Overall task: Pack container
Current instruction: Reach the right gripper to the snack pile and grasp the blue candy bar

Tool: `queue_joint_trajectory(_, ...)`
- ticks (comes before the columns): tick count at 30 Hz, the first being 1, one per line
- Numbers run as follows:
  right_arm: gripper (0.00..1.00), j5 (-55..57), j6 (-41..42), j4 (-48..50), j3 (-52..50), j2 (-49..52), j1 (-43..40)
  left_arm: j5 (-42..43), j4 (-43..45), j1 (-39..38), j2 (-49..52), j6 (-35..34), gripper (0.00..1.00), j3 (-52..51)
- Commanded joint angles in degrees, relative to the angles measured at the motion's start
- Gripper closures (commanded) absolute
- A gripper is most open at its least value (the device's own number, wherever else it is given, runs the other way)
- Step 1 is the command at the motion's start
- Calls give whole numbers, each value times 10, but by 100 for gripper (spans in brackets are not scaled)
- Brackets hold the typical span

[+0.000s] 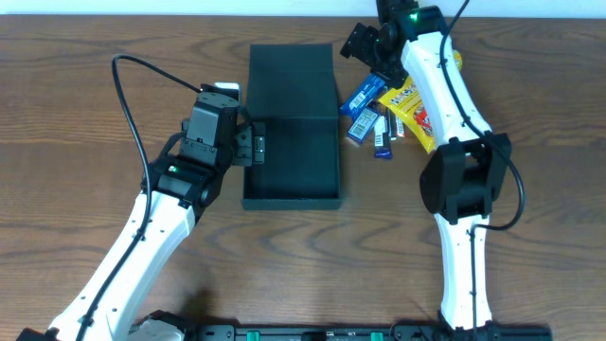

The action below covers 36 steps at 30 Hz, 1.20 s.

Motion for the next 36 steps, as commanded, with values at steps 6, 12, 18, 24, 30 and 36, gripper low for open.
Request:
queue_joint_trajectory(6, 2, 10, 48, -6, 13, 46, 3, -11, 0, 2, 3, 34, 5, 11)
queue_joint_trajectory(12, 1, 6, 48, -15, 13, 68, 3, -11, 0, 2, 3, 35, 5, 11)
queue_joint_trajectory(18, 2, 5, 48, -15, 13, 80, 3, -11, 0, 2, 3, 36, 5, 11)
queue_joint_trajectory(24, 6, -21, 48, -20, 13, 99, -2, -12, 0, 2, 3, 35, 5, 11)
queue_joint_trajectory(30, 25, -25, 48, -21, 13, 109, -6, -12, 0, 2, 3, 35, 5, 11)
queue_joint_trajectory(36, 47, -25, 47, -21, 13, 109, -9, -12, 0, 2, 3, 35, 5, 11)
